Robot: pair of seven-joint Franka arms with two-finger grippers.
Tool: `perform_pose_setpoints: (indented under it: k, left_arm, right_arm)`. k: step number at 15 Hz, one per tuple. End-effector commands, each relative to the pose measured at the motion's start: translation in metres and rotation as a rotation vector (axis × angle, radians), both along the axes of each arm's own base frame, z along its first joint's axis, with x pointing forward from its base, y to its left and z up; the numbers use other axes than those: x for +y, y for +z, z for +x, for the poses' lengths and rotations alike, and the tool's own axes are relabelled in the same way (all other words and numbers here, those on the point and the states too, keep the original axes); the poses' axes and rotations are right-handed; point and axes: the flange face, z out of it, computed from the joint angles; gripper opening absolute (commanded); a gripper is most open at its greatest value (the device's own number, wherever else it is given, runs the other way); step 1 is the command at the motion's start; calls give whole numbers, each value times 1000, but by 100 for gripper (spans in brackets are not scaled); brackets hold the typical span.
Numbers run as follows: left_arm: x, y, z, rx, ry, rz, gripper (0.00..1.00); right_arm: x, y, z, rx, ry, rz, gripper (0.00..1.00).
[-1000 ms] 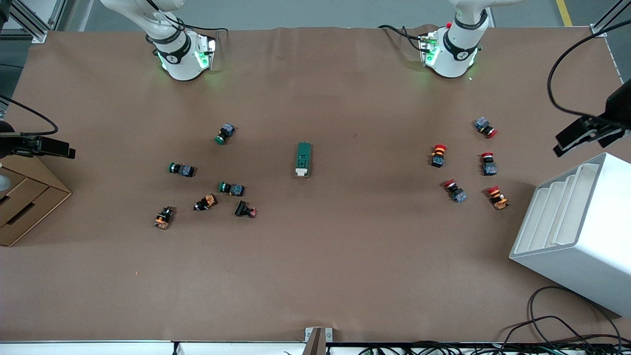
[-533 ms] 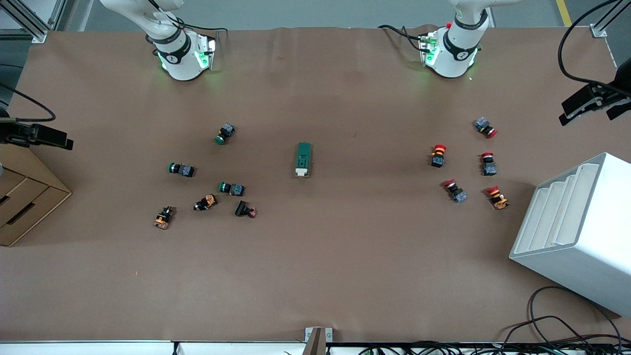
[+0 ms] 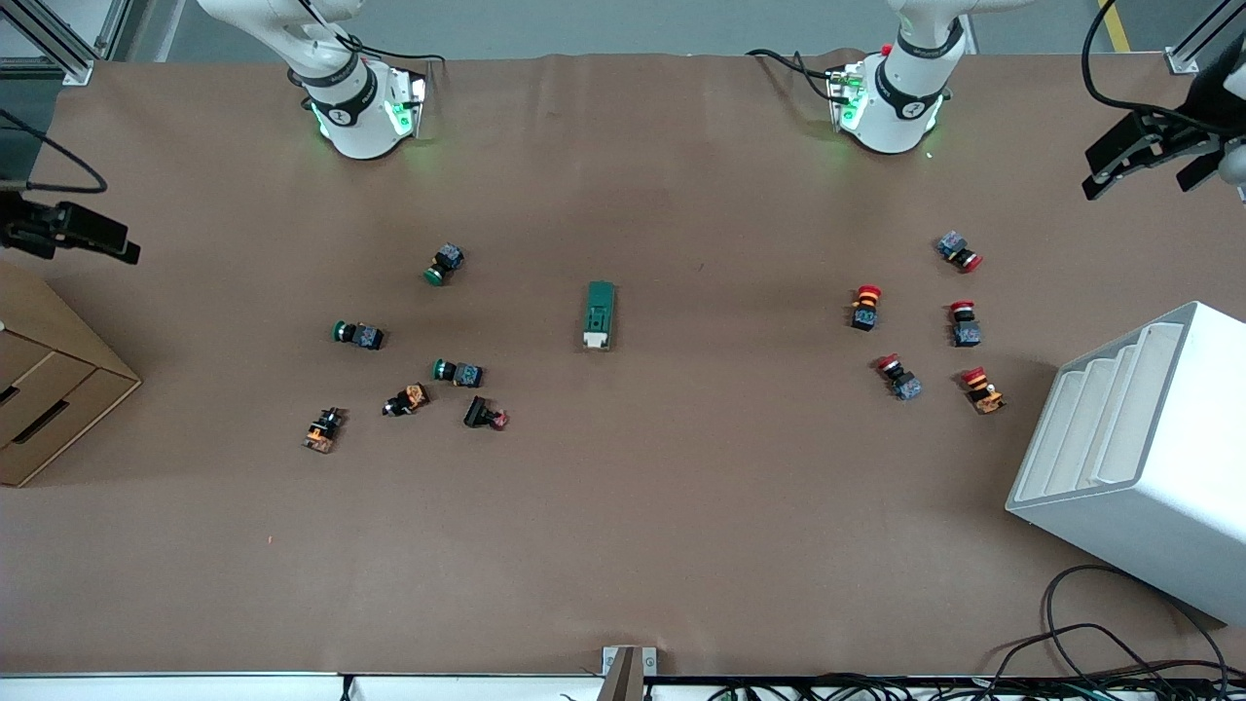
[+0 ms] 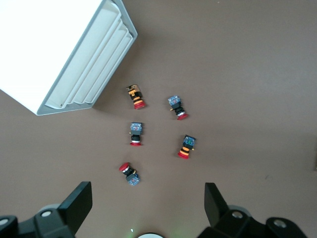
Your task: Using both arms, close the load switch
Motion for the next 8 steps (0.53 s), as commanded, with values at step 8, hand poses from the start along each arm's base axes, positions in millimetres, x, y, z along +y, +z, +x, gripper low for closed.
perform_pose_setpoints:
  k: [8]
  left_arm:
    - [-12,-2,9,0,-36,-57,100]
  right_arm:
    - [18,15,-43,-67,34,-40,100]
